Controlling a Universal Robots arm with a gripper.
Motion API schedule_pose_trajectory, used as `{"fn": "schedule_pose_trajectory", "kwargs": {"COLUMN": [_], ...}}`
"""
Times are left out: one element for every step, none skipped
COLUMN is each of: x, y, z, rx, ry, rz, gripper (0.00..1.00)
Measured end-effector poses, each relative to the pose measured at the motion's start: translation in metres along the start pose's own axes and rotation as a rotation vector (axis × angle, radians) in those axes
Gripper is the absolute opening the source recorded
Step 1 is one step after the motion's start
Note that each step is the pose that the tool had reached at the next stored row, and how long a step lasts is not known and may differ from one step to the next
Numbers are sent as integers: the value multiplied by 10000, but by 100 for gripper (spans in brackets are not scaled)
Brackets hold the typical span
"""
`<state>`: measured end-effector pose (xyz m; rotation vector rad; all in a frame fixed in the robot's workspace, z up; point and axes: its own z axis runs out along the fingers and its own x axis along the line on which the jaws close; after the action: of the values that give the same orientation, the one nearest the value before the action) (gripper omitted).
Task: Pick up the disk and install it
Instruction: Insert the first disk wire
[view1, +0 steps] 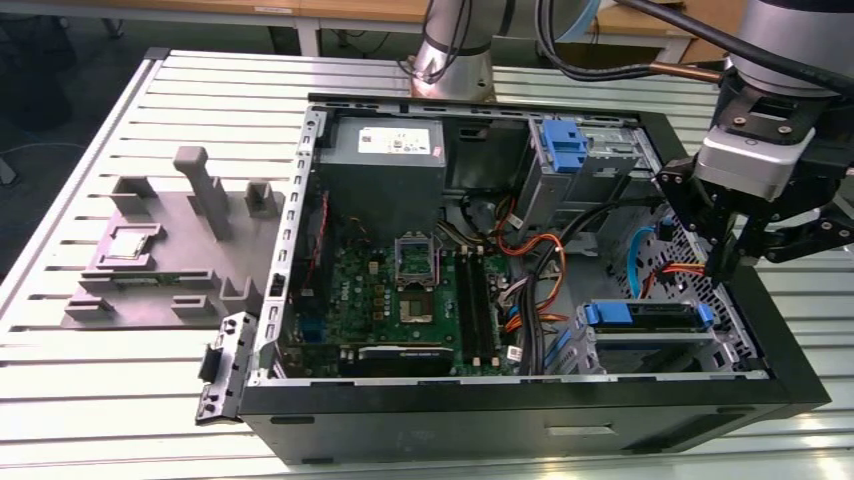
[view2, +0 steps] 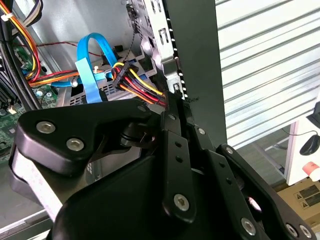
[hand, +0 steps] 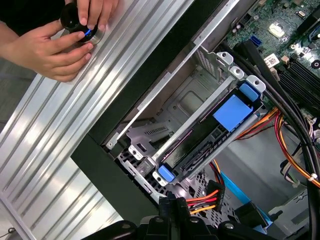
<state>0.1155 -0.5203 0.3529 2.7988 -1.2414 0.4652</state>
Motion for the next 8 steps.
{"fn": "schedule_pose_trajectory", "kwargs": {"x": [0,0,0,0,0,0,0,0], "y": [0,0,0,0,0,0,0,0], "z": [0,0,0,0,0,0,0,0], "rx": [0,0,0,0,0,0,-1,-7], "ry": [0,0,0,0,0,0,0,3], "rz": [0,0,0,1,0,1,4,21], "gripper": [17,17,17,17,17,17,17,17]}}
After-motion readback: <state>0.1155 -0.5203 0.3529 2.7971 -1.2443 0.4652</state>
